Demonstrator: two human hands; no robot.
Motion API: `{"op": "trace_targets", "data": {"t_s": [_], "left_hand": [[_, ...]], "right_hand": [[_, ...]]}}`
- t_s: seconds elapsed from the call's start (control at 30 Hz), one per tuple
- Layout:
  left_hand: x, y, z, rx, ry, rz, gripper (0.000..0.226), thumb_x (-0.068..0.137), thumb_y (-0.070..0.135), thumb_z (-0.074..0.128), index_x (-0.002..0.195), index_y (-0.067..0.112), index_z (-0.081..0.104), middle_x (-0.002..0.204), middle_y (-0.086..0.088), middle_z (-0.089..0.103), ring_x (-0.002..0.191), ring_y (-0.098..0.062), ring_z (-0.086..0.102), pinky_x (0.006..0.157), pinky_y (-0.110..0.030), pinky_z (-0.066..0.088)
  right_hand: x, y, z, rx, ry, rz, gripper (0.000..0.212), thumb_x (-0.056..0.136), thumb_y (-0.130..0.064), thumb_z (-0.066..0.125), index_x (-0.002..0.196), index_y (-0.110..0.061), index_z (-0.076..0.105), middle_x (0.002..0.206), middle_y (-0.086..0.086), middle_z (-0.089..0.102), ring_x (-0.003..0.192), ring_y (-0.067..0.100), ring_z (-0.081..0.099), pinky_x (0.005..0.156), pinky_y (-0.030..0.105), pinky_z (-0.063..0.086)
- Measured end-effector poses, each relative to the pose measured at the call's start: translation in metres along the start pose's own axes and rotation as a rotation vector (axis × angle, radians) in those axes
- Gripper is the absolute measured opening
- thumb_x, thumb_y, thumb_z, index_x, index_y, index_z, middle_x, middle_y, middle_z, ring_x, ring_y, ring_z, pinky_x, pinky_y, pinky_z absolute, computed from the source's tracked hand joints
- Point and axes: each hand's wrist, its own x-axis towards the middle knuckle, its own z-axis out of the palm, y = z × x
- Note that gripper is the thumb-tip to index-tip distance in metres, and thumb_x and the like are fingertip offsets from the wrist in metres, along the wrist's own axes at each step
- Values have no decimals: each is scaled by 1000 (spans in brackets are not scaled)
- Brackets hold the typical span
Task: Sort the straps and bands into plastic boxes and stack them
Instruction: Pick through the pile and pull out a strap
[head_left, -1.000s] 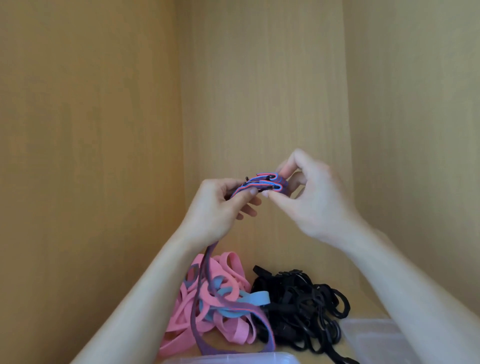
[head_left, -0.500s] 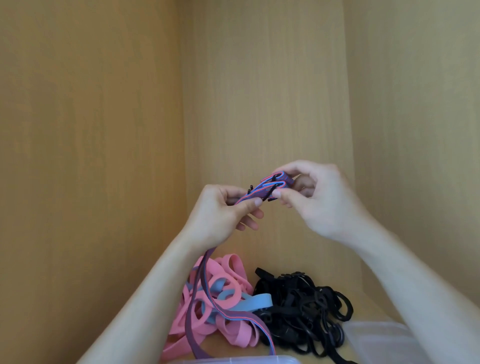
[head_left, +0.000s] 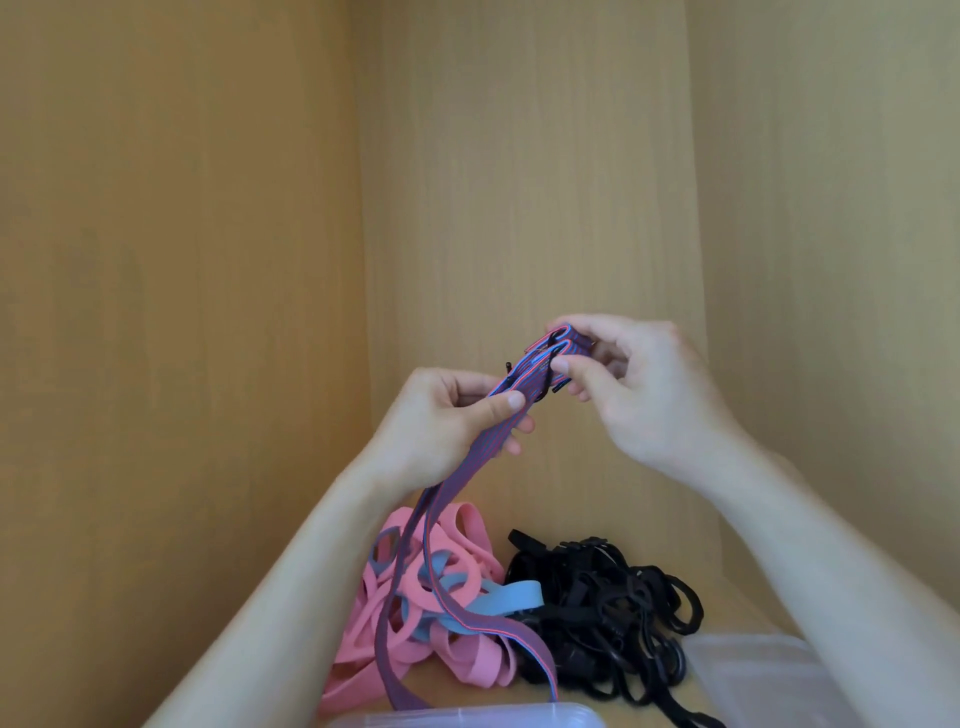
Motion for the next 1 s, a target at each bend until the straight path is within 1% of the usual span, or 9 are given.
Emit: {"op": "trace_targets", "data": {"t_s": [0.13,0.33,0.43,0.53,0.67,0.77,0.87,0.93,1.0], "left_hand": [[1,2,4,61,-6,26,20,103,6,53,98,12,72,80,-4,74,61,-12,65,66,-29,57],[2,3,7,1,17,25,25,109,12,37,105,6,61,81,-12,68,58,-19,56,61,-28,51],[1,4,9,8,98,77,30,111,14,33,96,9,59,74,-8,66,55,-19,54,55,-26,48],[0,7,7,8,167,128,36,110,11,34,87,12,61,64,0,62,54,-16,55,55,-27,49],[1,12,5,-46,166,92,37,107,6,38,80,10,62,69,-4,65,62,-17,56,57,-27,51],[1,14,4,-124,124,37,32,107,6,39,86,2,63,78,-17,67,71,-24,59,54,-21,52],[-1,13,4,-214,41,36,35,107,4,38,80,2,60,63,-3,69,53,-11,64,50,-14,47],[-2,12,4,-261,9,21,34,108,6,37,81,4,59,58,1,68,49,-6,63,48,-13,46],[-1,12,3,-311,-19,14,33,108,7,37,84,3,60,63,-2,69,53,-9,65,51,-15,49]], "right_hand": [[-1,1,4,-62,78,-57,18,93,-12,66,107,-20,72,83,-8,70,70,8,67,74,37,56],[-5,-7,19,-122,234,-285,20,90,-5,68,111,-7,71,97,1,70,84,17,66,77,37,55],[-8,-10,26,-33,218,-351,19,88,-3,72,107,-8,70,97,1,67,85,15,65,73,35,56],[-12,-11,38,12,154,-366,20,84,-3,75,102,-7,67,101,1,61,86,19,64,73,39,56],[-17,-10,46,-45,137,-355,23,81,-6,76,98,-9,62,105,1,57,86,22,61,69,46,54],[-18,-13,46,-71,126,-358,26,76,-4,79,95,-5,61,110,5,57,99,25,59,82,44,51],[-18,-16,46,-106,68,-318,31,73,-6,80,94,-6,57,132,9,57,123,26,54,102,39,43],[-18,-16,46,-107,27,-303,34,72,-6,81,93,-8,55,134,7,60,123,22,55,102,38,42],[-17,-16,44,-107,19,-303,37,71,-7,83,93,-9,53,132,4,62,119,23,57,99,38,43]]}}
